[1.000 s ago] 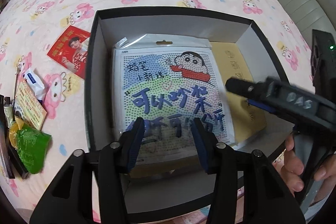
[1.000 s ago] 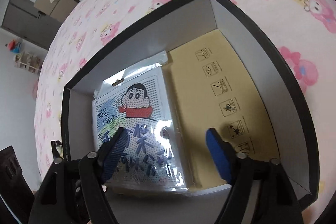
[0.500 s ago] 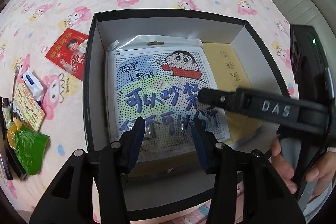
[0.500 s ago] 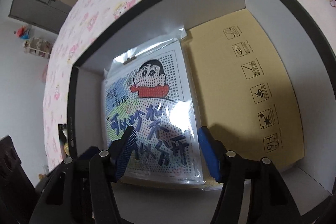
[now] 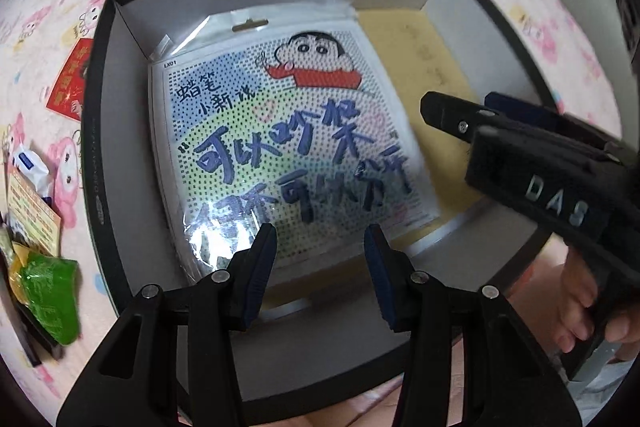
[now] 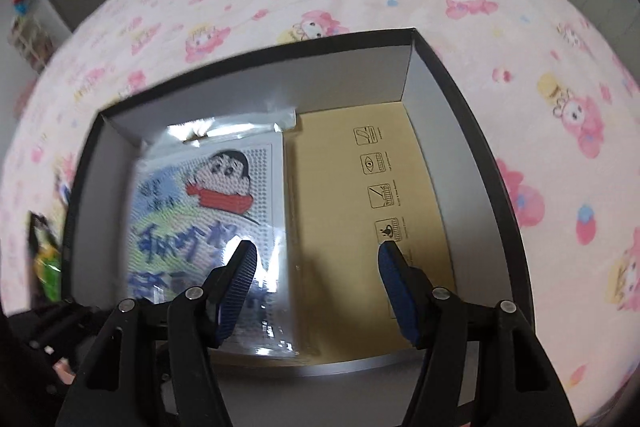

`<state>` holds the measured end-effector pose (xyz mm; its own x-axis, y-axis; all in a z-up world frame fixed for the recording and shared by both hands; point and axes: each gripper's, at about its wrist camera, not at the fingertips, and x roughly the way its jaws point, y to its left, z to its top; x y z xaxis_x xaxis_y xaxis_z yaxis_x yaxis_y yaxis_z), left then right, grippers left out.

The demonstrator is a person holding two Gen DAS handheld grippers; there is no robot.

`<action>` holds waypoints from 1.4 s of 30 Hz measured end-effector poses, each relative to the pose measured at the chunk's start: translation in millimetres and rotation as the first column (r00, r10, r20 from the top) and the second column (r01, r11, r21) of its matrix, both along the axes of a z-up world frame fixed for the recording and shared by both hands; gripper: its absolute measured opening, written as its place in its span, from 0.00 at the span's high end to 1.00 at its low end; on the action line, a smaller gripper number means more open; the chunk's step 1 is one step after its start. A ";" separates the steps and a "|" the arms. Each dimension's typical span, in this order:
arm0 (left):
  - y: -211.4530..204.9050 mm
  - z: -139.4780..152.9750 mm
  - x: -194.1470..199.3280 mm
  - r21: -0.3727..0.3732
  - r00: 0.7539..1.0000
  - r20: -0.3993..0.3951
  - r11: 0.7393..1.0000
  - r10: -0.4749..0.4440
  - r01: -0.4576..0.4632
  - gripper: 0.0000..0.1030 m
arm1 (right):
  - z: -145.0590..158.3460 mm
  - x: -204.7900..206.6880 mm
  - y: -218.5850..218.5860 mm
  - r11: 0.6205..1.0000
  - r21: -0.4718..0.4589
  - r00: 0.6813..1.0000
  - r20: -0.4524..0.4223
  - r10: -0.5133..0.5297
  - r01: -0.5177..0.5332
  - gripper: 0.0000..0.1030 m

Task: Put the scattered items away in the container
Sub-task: 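Open the left gripper and withdraw it from the box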

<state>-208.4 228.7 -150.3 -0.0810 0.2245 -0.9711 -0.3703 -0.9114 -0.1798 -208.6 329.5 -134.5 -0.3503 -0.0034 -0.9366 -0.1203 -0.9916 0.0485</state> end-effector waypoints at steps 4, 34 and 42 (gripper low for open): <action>4.6 -9.6 -3.8 -0.057 1.000 -0.015 0.998 0.005 -0.006 0.58 | -6.1 0.9 -9.4 0.998 -0.028 0.997 0.038 0.060 -0.059 0.42; -16.0 -5.2 -35.7 0.005 0.993 -0.053 0.995 0.104 -0.104 0.87 | -23.9 -10.1 7.8 0.942 -0.333 0.990 0.118 0.072 -0.029 0.44; -30.4 31.4 2.1 0.043 0.973 -0.211 0.995 0.093 -0.086 0.71 | 6.8 14.6 -0.6 0.984 -0.168 0.998 -0.005 0.059 -0.059 0.44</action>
